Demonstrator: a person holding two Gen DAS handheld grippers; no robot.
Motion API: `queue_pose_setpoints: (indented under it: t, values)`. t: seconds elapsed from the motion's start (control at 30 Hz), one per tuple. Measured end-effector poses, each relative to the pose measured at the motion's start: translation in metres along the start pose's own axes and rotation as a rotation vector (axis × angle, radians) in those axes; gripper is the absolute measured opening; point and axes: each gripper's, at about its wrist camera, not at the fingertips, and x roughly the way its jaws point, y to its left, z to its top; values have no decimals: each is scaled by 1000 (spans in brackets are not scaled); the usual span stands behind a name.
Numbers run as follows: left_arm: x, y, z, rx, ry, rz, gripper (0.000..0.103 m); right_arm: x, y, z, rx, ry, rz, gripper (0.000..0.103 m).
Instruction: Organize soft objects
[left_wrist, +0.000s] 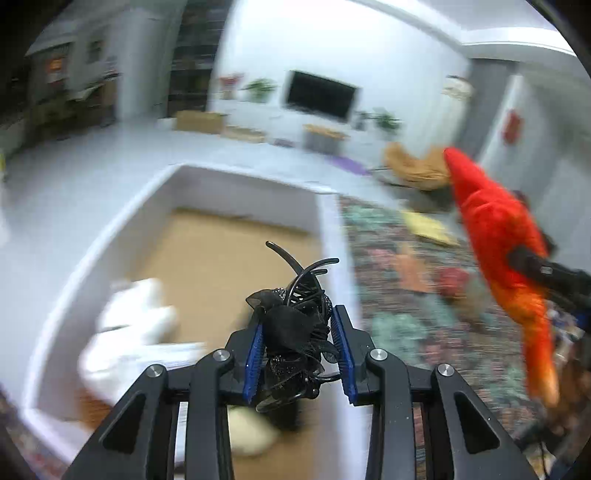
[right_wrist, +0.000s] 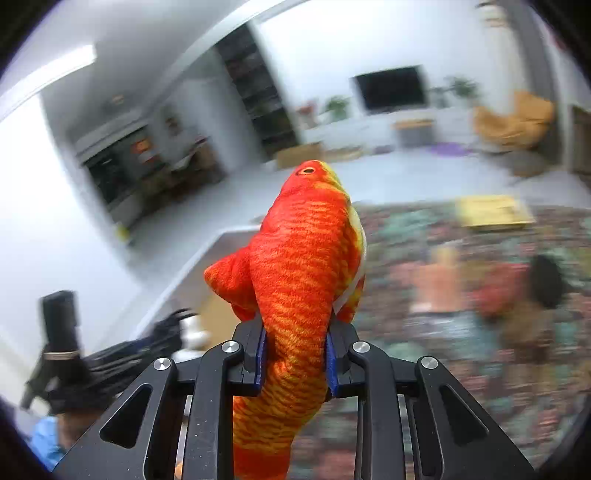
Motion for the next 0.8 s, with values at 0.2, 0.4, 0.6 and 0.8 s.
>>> queue_pose_setpoints:
  t: [0.2, 0.4, 0.6, 0.8]
  values:
    - [-1, 89, -22, -170, 37, 247, 100, 89, 55, -38, 49, 242, 208, 79]
    - [-16, 103, -30, -236, -42, 264, 100, 63, 9, -54, 6, 142, 12, 79]
    - [-21, 46, -16, -165, -119, 128, 100, -3, -94, -93, -8, -11, -450, 79]
    - [-5, -82, -20, 50, -105, -95, 100, -67, -231, -159, 266, 28, -805, 79]
